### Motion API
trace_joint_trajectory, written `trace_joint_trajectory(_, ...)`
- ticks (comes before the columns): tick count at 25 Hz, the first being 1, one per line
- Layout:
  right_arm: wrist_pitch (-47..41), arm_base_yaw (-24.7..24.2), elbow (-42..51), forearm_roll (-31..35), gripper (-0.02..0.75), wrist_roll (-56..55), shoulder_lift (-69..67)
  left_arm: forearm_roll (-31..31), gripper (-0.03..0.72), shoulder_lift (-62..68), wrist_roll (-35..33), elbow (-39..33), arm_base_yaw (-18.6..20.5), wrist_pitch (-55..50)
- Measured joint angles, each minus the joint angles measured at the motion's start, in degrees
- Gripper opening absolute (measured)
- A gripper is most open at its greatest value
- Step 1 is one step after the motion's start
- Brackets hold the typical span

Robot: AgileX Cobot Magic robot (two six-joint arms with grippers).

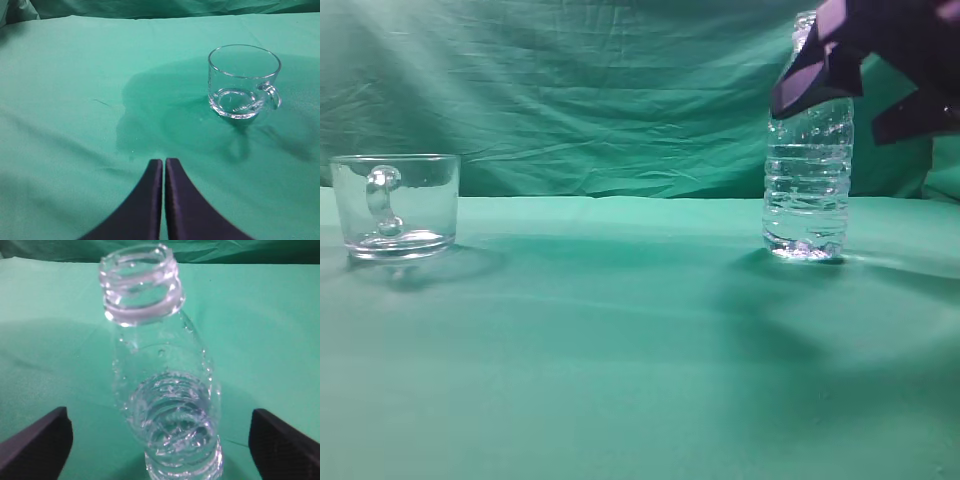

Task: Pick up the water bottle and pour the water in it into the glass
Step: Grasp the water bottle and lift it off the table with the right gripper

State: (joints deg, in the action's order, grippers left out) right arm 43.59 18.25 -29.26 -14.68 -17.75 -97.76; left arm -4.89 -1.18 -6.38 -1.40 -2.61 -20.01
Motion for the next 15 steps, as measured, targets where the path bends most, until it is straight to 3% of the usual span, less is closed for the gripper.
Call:
trace_joint_trajectory(3,3.1,0.0,-2.6,0.0,0.671,0.0,-4.8,0.0,0.000,0.0,0.0,0.0,0.0,0.0)
trace_joint_trajectory(4,3.8,0.0,-3.5,0.0,0.625,0.0,-6.3,0.0,0.000,0.0,0.0,0.0,0.0,0.0)
trace_joint_trajectory(7,4.4,0.0,-6.1,0.0,0.624,0.0,-9.6,0.0,0.000,0.0,0.0,0.0,0.0,0.0)
trace_joint_trajectory(8,4.8,0.0,-6.7,0.0,0.571,0.0,-10.6,0.0,0.000,0.0,0.0,0.0,0.0,0.0)
trace_joint_trajectory(12,6.3,0.0,-7.3,0.0,0.573,0.9,-11.7,0.0,0.000,0.0,0.0,0.0,0.0,0.0)
trace_joint_trajectory(13,6.6,0.0,-7.3,0.0,0.524,1.7,-11.7,0.0,0.000,0.0,0.0,0.0,0.0,0.0)
trace_joint_trajectory(15,6.6,0.0,-7.3,0.0,0.515,2.2,-11.7,0.0,0.000,0.0,0.0,0.0,0.0,0.0)
